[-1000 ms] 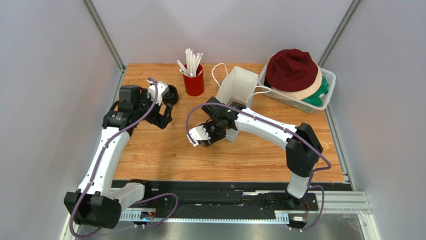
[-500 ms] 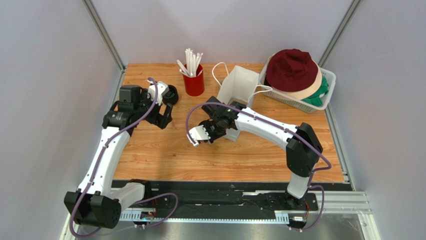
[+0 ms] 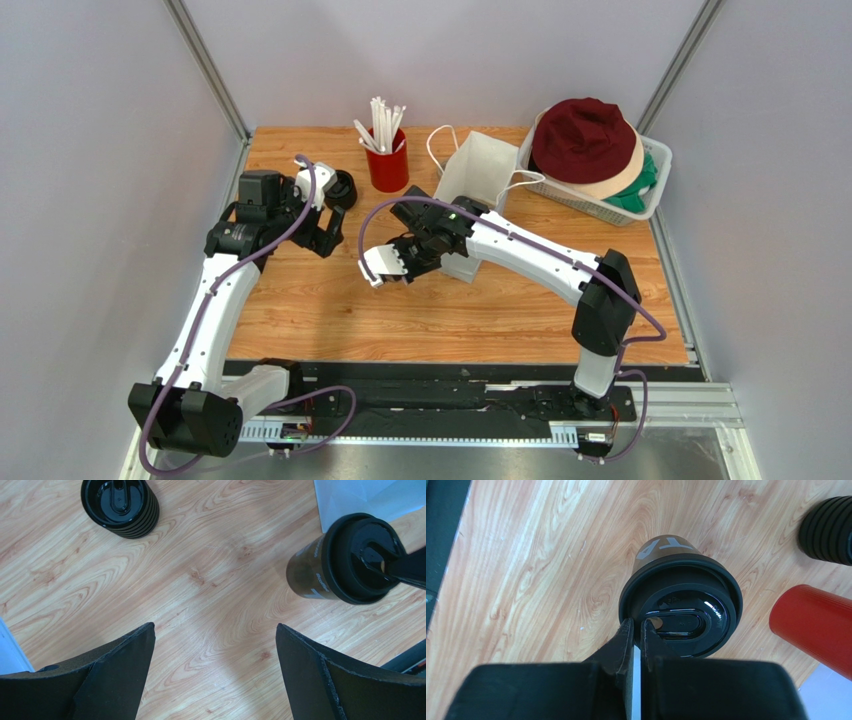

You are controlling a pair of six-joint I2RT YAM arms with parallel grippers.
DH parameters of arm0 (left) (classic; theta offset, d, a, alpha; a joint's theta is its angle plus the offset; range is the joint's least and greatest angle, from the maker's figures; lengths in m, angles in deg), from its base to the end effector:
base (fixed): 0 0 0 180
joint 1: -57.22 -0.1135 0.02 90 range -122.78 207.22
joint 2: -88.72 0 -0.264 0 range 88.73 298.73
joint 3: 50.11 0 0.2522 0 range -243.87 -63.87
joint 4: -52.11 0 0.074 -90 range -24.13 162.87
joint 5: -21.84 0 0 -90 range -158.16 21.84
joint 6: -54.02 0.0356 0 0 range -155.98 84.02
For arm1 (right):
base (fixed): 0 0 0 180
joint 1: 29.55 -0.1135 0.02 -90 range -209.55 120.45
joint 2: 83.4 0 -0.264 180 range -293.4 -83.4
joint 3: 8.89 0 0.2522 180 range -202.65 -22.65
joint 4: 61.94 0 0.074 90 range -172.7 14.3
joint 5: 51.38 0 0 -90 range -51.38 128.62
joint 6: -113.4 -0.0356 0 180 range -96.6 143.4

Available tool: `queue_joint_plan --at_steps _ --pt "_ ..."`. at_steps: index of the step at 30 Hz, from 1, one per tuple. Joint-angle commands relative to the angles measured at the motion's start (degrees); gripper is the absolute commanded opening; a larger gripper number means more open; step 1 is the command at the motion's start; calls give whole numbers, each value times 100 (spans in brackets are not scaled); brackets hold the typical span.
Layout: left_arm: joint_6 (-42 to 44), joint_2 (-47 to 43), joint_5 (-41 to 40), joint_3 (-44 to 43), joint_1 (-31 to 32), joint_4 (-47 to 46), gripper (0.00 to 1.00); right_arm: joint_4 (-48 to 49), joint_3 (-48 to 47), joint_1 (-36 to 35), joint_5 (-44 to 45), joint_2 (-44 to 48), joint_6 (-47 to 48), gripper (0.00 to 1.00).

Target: Pack the takeout coffee

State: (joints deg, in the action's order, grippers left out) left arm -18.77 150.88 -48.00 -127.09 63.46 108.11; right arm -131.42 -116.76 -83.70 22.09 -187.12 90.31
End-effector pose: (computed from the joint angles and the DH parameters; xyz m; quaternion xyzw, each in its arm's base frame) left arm 0.2187 -0.0363 0.3407 0.2530 0.8631 -0.1198 0.4203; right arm 0.2139 0.3134 0.2900 -0.8568 0.4489 0.1161 0.2257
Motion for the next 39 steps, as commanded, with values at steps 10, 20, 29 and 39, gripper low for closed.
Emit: queue_joint_plan --at_steps 10,20,29,39 --pt "1 -230 -118 -94 -141 -67 99 -861 -2006 -403 1178 818 -1963 0" --pt "10 -230 -127 -85 -176 -75 99 -281 -1778 -395 2820 2233 -2042 0" --pt "45 -265 -21 -111 -185 -23 99 238 -1444 114 3762 2726 -2051 0" --pt "625 -99 1024 -1244 -176 732 99 -1033 -2813 1231 3078 1207 -2428 0"
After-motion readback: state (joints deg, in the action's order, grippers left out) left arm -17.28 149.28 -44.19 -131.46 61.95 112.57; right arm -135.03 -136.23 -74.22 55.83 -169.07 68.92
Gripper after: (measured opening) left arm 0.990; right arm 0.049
